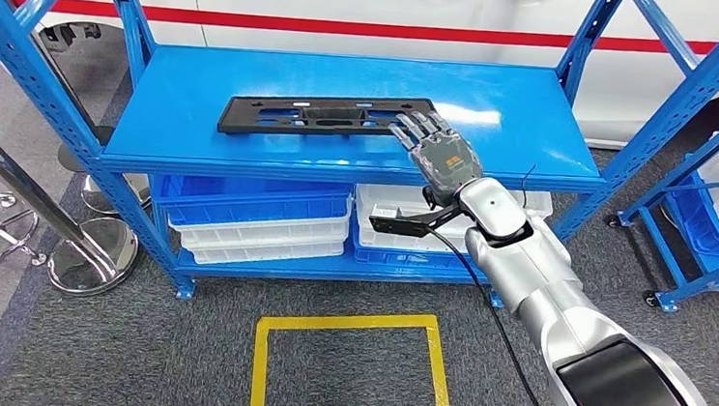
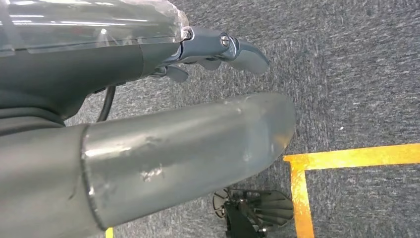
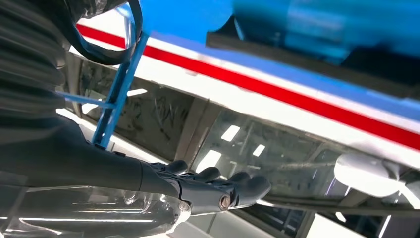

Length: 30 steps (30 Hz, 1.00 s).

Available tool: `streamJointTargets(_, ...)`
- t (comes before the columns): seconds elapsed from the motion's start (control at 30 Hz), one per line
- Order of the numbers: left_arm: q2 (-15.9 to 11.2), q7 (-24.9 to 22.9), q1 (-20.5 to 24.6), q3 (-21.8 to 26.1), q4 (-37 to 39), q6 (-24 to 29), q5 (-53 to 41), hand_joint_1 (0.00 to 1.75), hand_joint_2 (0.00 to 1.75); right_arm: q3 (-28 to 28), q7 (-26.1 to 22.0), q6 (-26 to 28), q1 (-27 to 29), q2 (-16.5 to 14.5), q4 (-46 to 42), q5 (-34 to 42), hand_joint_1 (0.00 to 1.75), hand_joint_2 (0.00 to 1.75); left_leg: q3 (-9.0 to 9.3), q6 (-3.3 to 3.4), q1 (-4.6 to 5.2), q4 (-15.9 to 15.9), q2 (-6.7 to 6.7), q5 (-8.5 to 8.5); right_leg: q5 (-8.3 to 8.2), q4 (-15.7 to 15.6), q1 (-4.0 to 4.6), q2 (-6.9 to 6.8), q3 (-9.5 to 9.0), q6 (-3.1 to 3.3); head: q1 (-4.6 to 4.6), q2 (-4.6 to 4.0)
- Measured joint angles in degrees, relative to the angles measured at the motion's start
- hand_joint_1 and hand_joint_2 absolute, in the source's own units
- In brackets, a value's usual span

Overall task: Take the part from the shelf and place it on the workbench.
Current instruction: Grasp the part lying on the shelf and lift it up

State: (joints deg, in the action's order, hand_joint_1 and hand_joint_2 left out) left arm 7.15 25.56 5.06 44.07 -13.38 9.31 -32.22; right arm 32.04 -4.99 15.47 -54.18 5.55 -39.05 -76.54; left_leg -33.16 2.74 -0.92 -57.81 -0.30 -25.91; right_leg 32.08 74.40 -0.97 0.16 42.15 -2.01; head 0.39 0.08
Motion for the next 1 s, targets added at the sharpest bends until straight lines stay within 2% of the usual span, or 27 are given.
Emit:
streamJointTargets(0.03, 0.01, -0.02, -0.05, 0.08, 0.0, -0.03, -0.06, 0.0, 0.0, 0.0, 0.0, -0.04, 0.15, 0.0, -0.05, 0.0, 0.0, 1.75, 0.43, -0.02, 0.01, -0.06, -0.06, -0.36, -1.64, -0.86, 0.0, -0.01, 0.21, 0.03, 0.0, 0.01)
streamJointTargets(0.1, 0.05, -0.04, -0.13, 0.15, 0.0, -0.08, -0.12, 0.0, 0.0, 0.0, 0.0, -0.14, 0.08, -0.01, -0.31, 0.0, 0.0, 1.75, 1.39, -0.25, 0.02, -0.21, -0.16, -1.22, -6.61, -7.6, 0.08, -0.03, -1.97, 0.38, 0.01, 0.01)
streamJointTargets(0.13, 0.1, -0.05, -0.06, 0.16, 0.01, -0.09, -0.15, 0.0, 0.0, 0.0, 0.0, -0.23, -0.11, -0.03, -0.46, 0.03, 0.0, 1.75, 1.71, -0.5, 0.12, -0.35, -0.19, -1.66, -8.26, -11.16, 0.24, -0.06, -3.41, 0.63, 0.01, 0.0)
streamJointTargets(0.17, 0.15, -0.06, 0.02, 0.18, 0.01, -0.1, -0.17, 0.0, 0.0, 0.0, 0.0, -0.33, -0.31, -0.05, -0.62, 0.05, 0.0, 1.75, 1.86, -0.79, 0.19, -0.4, -0.23, -2.0, -9.0, -13.61, 0.4, -0.09, -4.43, 0.89, 0.01, 0.0)
streamJointTargets(0.23, 0.22, -0.12, 0.2, 0.27, 0.02, -0.11, -0.21, 0.0, 0.0, 0.0, 0.0, -0.57, -0.62, -0.15, -0.87, 0.09, 0.0, 1.75, 2.0, -1.42, 0.32, -0.28, -0.23, -2.42, -8.53, -15.19, 0.72, -0.05, -5.15, 1.35, 0.01, -0.01)
streamJointTargets(0.3, 0.21, -0.19, 0.27, 0.36, 0.02, -0.12, -0.28, 0.0, 0.0, -0.01, 0.01, -0.89, -0.78, -0.21, -1.11, 0.09, 0.0, 1.75, 2.23, -2.0, 0.35, -0.29, -0.14, -2.86, -8.21, -15.79, 0.39, 0.05, -5.74, 1.86, 0.0, -0.01)
streamJointTargets(0.33, 0.21, -0.21, 0.29, 0.39, 0.02, -0.12, -0.37, 0.0, 0.0, -0.01, -0.02, -1.08, -0.91, -0.23, -1.19, 0.1, 0.0, 1.75, 1.93, -2.28, 0.33, -1.27, -0.09, -3.41, -8.07, -16.15, 0.19, 0.04, -6.23, 2.18, -0.02, -0.01)
streamJointTargets(0.37, 0.22, -0.22, 0.31, 0.43, 0.02, -0.12, -0.44, 0.0, 0.0, -0.01, -0.09, -1.27, -1.07, -0.3, -1.24, 0.11, 0.0, 1.75, 0.9, -2.54, 0.29, -3.46, -0.06, -4.37, -7.88, -16.47, -0.02, 0.02, -6.79, 2.5, -0.02, 0.0)
streamJointTargets(0.4, 0.23, -0.22, 0.31, 0.46, 0.02, -0.13, -0.53, 0.0, 0.0, -0.01, -0.2, -1.47, -1.2, -0.39, -1.26, 0.13, 0.0, 1.75, -0.9, -2.75, 0.18, -6.87, -0.03, -5.64, -7.58, -16.63, -0.03, -0.01, -7.24, 2.77, -0.02, 0.0)
streamJointTargets(0.47, 0.24, -0.25, 0.26, 0.51, 0.02, -0.13, -0.62, 0.0, 0.0, 0.0, -0.39, -1.97, -1.27, -0.6, -1.22, 0.16, 0.0, 1.75, -5.66, -3.14, 0.04, -14.45, -0.02, -7.74, -6.84, -16.67, -0.04, -0.02, -8.06, 3.0, -0.02, 0.0)
streamJointTargets(0.5, 0.24, -0.28, 0.21, 0.52, 0.02, -0.13, -0.66, 0.0, 0.0, 0.0, -0.45, -2.13, -1.22, -0.63, -1.19, 0.18, 0.0, 1.75, -7.4, -3.31, -0.05, -16.48, -0.01, -7.56, -6.42, -16.66, -0.07, -0.02, -8.56, 2.94, -0.02, 0.0)
streamJointTargets(0.53, 0.23, -0.32, 0.15, 0.54, 0.02, -0.13, -0.68, 0.0, 0.0, 0.0, -0.47, -2.23, -1.18, -0.65, -1.14, 0.2, 0.0, 1.75, -8.1, -3.45, -0.17, -16.31, 0.0, -6.15, -5.97, -16.66, -0.15, -0.02, -9.14, 2.8, -0.02, 0.0)
streamJointTargets(0.57, 0.23, -0.35, 0.12, 0.55, 0.02, -0.13, -0.7, 0.0, 0.0, 0.0, -0.48, -2.24, -1.18, -0.65, -1.11, 0.22, 0.0, 1.75, -7.67, -3.55, -0.31, -13.87, 0.03, -3.69, -5.46, -16.63, -0.26, -0.01, -9.8, 2.59, -0.02, 0.01)
streamJointTargets(0.6, 0.23, -0.37, 0.1, 0.56, 0.03, -0.13, -0.71, 0.0, 0.0, 0.0, -0.49, -2.25, -1.21, -0.66, -1.09, 0.24, 0.0, 1.75, -6.49, -3.61, -0.47, -9.95, 0.09, -0.82, -4.92, -16.6, -0.37, 0.0, -10.45, 2.3, -0.02, 0.0)
streamJointTargets(0.63, 0.23, -0.38, 0.1, 0.56, 0.05, -0.13, -0.73, 0.0, 0.0, 0.0, -0.5, -2.27, -1.28, -0.66, -1.07, 0.26, 0.0, 1.75, -5.1, -3.61, -0.45, -6.22, 0.14, 1.24, -4.37, -16.51, -0.36, 0.05, -10.96, 1.9, -0.02, 0.0)
streamJointTargets(0.67, 0.24, -0.39, 0.14, 0.57, 0.07, -0.13, -0.75, 0.0, 0.0, 0.0, -0.5, -2.32, -1.35, -0.67, -1.06, 0.27, 0.0, 1.75, -3.89, -3.34, -0.39, -3.26, 0.18, 2.28, -3.93, -16.43, -0.32, 0.11, -11.26, 1.49, -0.02, -0.01)
streamJointTargets(0.7, 0.24, -0.39, 0.19, 0.57, 0.09, -0.13, -0.79, 0.0, 0.0, 0.0, -0.51, -2.37, -1.42, -0.67, -1.05, 0.28, 0.0, 1.75, -3.22, -2.99, -0.3, -1.62, 0.19, 2.44, -3.66, -16.41, -0.19, 0.15, -11.42, 1.11, -0.01, -0.01)
streamJointTargets(0.8, 0.24, -0.39, 0.25, 0.58, 0.11, -0.13, -0.85, 0.0, 0.0, 0.0, -0.51, -2.46, -1.57, -0.67, -1.04, 0.31, 0.0, 1.75, -2.34, -1.45, -0.18, -0.71, 0.09, 1.42, -3.51, -16.01, -0.16, 0.14, -11.74, 0.2, 0.0, -0.01)
streamJointTargets(0.83, 0.24, -0.39, 0.22, 0.58, 0.11, -0.14, -0.86, 0.0, 0.0, 0.0, -0.48, -2.6, -1.69, -0.66, -1.03, 0.34, 0.0, 1.75, -1.87, -0.98, -0.2, -0.56, 0.06, 1.22, -3.17, -14.97, -0.26, 0.1, -11.46, 0.01, -0.01, -0.01)
streamJointTargets(0.87, 0.24, -0.38, 0.23, 0.6, 0.11, -0.14, -0.93, 0.0, 0.0, 0.0, -0.44, -2.85, -1.86, -0.67, -0.99, 0.44, 0.0, 1.75, -1.37, -0.56, -0.21, -0.41, 0.03, 1.02, -2.37, -12.89, -0.31, 0.05, -10.48, -0.11, 0.01, -0.01)
streamJointTargets(0.9, 0.24, -0.38, 0.27, 0.61, 0.11, -0.14, -1.03, 0.0, 0.0, 0.0, -0.41, -3.2, -2.02, -0.68, -0.93, 0.62, 0.0, 1.75, -0.99, -0.24, -0.2, -0.29, 0.03, 0.79, -1.23, -9.76, -0.31, 0.01, -8.72, -0.14, 0.01, -0.01)
streamJointTargets(0.97, 0.24, -0.38, 0.39, 0.64, 0.11, -0.14, -1.27, 0.0, 0.0, 0.0, -0.66, -4.23, -2.24, -0.73, -0.64, 1.28, 0.0, 1.75, -0.38, 0.2, 0.01, -0.26, -0.05, 0.22, 1.08, -2.46, -0.23, -0.01, -3.77, -0.13, 0.0, -0.01)
streamJointTargets(1.0, 0.23, -0.37, 0.4, 0.66, 0.11, -0.15, -1.38, 0.0, 0.0, 0.0, -1.02, -4.78, -2.24, -0.74, -0.46, 1.72, 0.0, 1.75, 0.03, 0.31, 0.16, -0.26, -0.13, -0.13, 1.31, -0.19, -0.18, 0.0, -1.73, -0.04, 0.0, -0.01)
